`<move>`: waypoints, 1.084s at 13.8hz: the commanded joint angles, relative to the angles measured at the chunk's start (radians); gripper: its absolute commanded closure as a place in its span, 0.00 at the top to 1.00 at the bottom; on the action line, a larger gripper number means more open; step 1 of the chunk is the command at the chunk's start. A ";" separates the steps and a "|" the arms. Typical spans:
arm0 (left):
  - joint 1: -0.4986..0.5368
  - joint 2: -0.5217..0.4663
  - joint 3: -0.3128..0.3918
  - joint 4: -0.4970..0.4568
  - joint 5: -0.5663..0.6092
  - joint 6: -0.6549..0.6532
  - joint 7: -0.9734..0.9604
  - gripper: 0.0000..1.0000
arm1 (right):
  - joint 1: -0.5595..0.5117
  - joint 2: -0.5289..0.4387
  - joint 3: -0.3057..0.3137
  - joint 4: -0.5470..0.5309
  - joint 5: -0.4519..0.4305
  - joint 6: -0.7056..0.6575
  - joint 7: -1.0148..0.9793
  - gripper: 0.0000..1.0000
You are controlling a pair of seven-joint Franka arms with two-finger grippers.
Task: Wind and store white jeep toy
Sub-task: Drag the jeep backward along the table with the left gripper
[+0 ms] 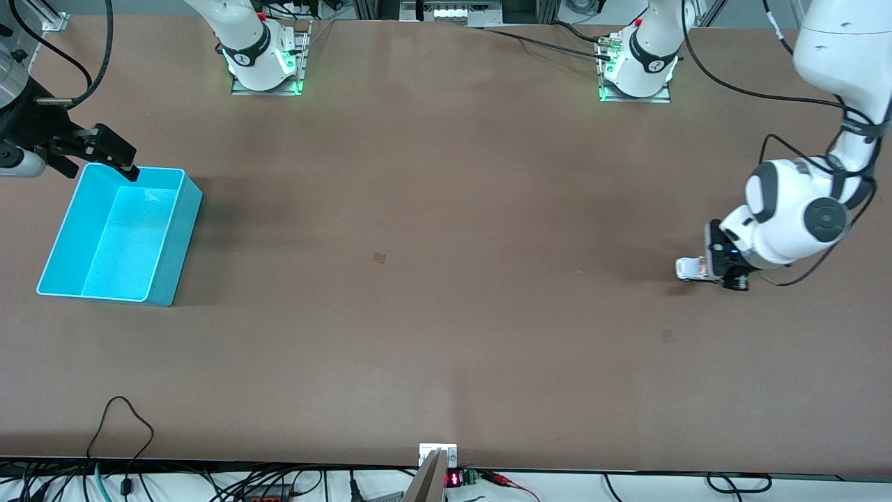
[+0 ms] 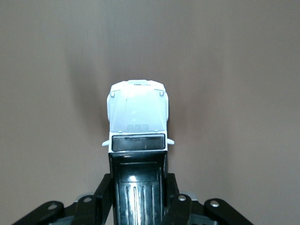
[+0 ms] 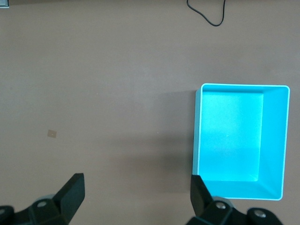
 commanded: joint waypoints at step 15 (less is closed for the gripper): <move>0.142 0.142 -0.004 0.129 0.025 -0.005 0.215 0.26 | 0.007 -0.026 -0.005 -0.017 -0.008 -0.009 -0.008 1.00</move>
